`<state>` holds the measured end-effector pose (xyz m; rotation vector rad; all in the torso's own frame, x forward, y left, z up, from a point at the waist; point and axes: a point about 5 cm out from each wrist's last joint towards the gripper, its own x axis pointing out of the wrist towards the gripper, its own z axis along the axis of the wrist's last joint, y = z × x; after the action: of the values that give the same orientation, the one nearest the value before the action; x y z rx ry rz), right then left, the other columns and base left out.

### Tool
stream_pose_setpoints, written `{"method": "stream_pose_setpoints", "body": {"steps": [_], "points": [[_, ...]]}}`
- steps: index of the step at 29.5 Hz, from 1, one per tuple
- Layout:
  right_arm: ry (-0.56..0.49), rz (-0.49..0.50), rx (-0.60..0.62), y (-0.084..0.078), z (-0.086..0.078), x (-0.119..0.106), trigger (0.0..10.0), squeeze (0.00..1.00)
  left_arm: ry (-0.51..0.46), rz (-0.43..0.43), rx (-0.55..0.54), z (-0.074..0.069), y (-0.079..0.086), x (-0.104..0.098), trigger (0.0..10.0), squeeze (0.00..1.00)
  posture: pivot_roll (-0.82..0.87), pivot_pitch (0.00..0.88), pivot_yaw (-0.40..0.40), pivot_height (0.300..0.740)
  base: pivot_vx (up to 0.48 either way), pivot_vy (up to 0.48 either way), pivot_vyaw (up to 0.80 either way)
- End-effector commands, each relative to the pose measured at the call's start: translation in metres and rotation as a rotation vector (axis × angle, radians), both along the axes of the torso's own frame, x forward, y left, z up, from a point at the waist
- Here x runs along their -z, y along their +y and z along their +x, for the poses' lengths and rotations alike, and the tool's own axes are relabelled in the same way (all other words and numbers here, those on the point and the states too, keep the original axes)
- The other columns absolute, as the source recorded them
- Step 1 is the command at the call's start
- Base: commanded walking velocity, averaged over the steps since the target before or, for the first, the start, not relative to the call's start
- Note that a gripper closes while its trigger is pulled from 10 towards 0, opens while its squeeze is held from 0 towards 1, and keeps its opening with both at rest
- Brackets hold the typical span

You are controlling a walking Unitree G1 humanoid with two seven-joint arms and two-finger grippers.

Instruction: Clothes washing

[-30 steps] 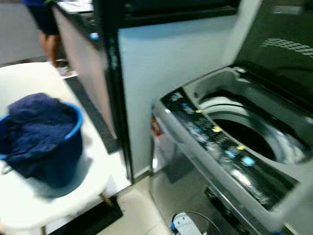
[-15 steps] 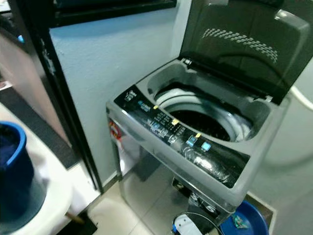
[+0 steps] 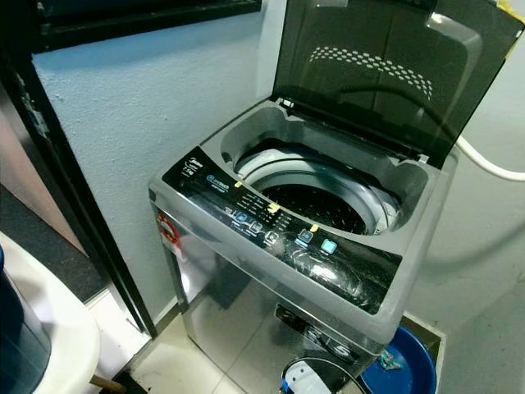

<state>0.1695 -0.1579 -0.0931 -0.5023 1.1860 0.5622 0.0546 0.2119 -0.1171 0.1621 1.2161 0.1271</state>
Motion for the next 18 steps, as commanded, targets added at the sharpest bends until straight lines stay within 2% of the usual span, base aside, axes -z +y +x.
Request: {"method": "stream_pose_setpoints", "body": {"steps": [1, 18], "points": [[0.022, -0.002, -0.008, 0.0, -0.0056, 0.0023, 10.0, 0.0, 0.003, -0.036, 0.027, 0.0009, -0.0112, 0.0017, 10.0, 0.0, 0.23, 0.0, -0.115, 0.74, 0.0, 0.255, 0.0], [0.026, -0.004, -0.009, -0.0033, -0.0068, 0.0025, 10.0, 0.0, 0.016, -0.039, 0.036, -0.0027, -0.0125, 0.0025, 10.0, 0.0, 0.23, 0.0, -0.113, 0.74, 0.0, 0.257, 0.0]]}}
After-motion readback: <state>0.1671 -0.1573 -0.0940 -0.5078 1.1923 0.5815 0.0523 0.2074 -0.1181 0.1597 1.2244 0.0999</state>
